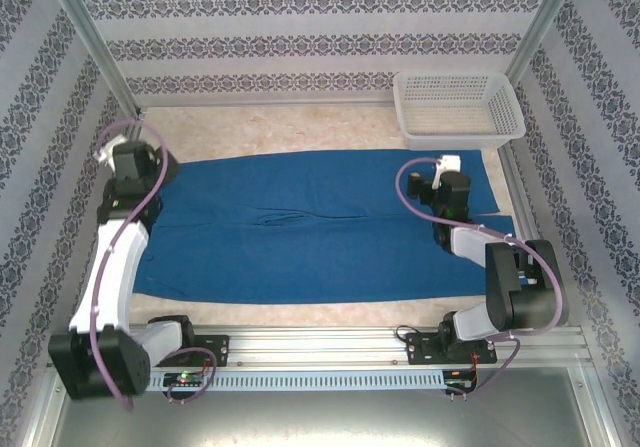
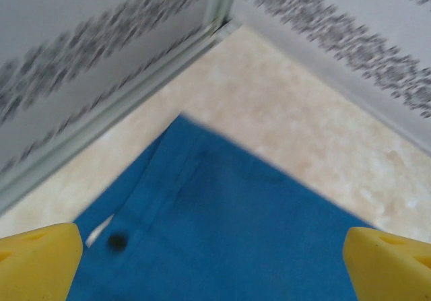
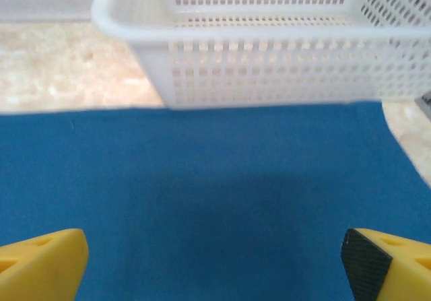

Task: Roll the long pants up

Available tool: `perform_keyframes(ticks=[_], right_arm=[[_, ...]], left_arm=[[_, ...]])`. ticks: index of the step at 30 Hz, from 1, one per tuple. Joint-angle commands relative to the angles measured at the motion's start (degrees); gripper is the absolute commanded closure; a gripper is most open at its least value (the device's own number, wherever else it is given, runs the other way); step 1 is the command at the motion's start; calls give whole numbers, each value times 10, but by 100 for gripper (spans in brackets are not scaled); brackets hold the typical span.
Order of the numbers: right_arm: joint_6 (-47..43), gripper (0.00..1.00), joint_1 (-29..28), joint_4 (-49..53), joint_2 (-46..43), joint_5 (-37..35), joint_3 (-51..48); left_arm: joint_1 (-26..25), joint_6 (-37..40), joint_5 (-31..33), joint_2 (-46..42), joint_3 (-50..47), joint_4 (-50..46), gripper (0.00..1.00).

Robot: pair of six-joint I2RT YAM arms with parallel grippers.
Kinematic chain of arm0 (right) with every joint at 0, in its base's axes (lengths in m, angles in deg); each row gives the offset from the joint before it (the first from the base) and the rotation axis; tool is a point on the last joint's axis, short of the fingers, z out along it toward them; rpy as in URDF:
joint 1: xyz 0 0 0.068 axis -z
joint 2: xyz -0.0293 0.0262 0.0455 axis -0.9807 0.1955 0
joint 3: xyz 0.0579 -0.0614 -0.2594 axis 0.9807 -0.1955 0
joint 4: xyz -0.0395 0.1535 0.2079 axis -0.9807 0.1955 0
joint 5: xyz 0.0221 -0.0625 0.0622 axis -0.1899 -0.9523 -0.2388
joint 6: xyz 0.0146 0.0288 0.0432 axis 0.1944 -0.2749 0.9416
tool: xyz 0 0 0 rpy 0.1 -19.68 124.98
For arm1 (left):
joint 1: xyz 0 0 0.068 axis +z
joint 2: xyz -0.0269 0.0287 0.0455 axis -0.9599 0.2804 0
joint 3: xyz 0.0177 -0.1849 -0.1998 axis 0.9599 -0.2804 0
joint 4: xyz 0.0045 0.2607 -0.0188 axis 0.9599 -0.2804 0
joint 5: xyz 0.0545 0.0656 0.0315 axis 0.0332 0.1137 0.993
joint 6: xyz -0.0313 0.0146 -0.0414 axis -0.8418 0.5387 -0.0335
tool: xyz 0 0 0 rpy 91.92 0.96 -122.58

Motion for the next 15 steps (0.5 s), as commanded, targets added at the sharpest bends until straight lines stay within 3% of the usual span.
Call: perform_keyframes(ticks=[1, 6, 10, 15], right_arm=[[56, 2, 15, 161, -28, -14, 77], [231, 2, 86, 216, -41, 122, 102], [276, 2, 133, 246, -67, 188, 103], [274, 2, 183, 301, -128, 194, 88]], left_arm=[[49, -140, -3, -103, -47, -186, 0], [159, -176, -99, -174, -135, -221, 0], [270, -159, -172, -163, -187, -190, 0], [394, -154, -316, -82, -233, -116, 0]])
